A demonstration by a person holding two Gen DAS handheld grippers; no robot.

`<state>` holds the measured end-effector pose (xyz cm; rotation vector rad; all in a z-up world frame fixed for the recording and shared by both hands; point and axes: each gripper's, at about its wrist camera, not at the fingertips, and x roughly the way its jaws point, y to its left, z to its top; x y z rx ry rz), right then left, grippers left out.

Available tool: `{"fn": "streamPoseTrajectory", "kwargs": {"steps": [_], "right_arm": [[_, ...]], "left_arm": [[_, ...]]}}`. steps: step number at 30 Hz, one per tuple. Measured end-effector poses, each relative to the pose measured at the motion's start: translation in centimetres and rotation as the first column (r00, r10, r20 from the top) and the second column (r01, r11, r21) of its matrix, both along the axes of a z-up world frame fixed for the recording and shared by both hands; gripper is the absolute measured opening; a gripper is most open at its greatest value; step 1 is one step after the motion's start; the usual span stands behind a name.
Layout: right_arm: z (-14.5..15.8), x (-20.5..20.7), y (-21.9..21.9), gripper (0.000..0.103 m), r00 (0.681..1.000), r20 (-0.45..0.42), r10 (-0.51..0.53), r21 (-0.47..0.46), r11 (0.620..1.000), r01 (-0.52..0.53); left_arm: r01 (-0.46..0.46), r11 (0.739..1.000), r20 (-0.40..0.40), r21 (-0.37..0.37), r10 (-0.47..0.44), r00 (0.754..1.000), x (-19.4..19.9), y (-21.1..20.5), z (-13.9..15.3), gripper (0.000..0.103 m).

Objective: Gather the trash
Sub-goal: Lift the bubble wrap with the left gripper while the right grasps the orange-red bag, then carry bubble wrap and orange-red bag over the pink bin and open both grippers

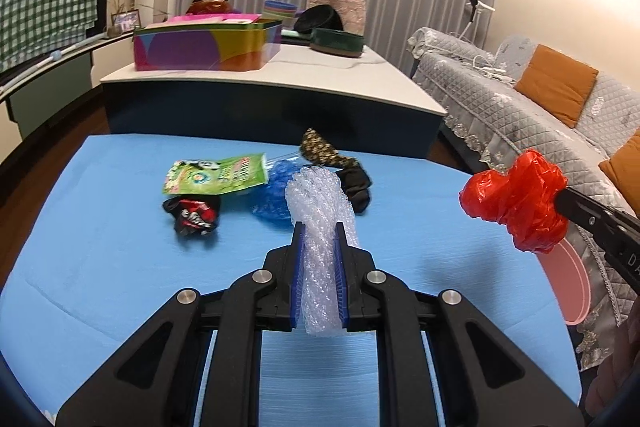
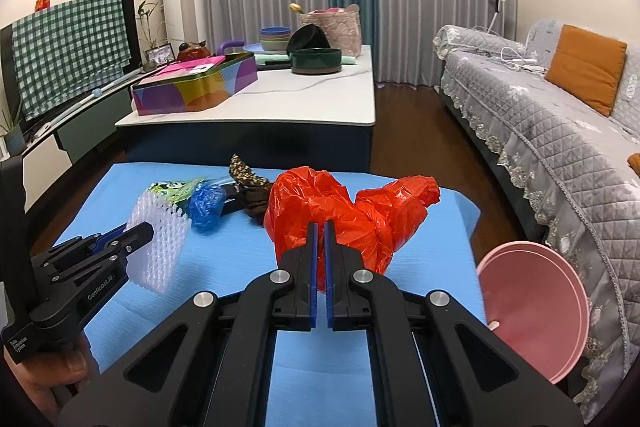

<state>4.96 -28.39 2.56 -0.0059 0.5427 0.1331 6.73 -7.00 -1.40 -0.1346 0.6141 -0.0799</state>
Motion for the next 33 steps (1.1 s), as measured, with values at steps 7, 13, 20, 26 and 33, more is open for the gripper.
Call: {"fn": "streamPoseTrajectory", "kwargs": {"steps": [7,13,20,26,33], "right_arm": [[0.3,-1.0,-2.1,0.003,0.999,0.004,-0.038,0.005,0.999,0.038],[0.7,-1.6,-4.1,0.003,0.997,0.012,-0.071,0.012,0.997,0.071],[1.2,-2.4,-6.6,0.003,0.993,0.025,-0.116,0.016,0.993,0.116],[1.7,-3.2,-9.3,0.003,0.985,0.031,-0.167,0.030,0.986,0.166],[2.4,-3.9,-12.6,0.003,0.972,0.035,-0.232,0.043,0.972,0.231]], "left_arm": [[0.042,0.999,0.019,-0.002,-0.042,0.999,-0.3,-2.2,0.7,0.013],[0.073,0.997,0.032,0.001,-0.073,0.997,-0.4,-4.0,1.1,0.014],[0.125,0.992,0.034,0.004,-0.125,0.992,-0.6,-6.9,1.3,0.014],[0.179,0.984,0.034,0.009,-0.179,0.983,-0.7,-9.6,1.8,0.013],[0.240,0.971,0.037,0.004,-0.240,0.970,-0.4,-13.0,2.4,0.014]]}}
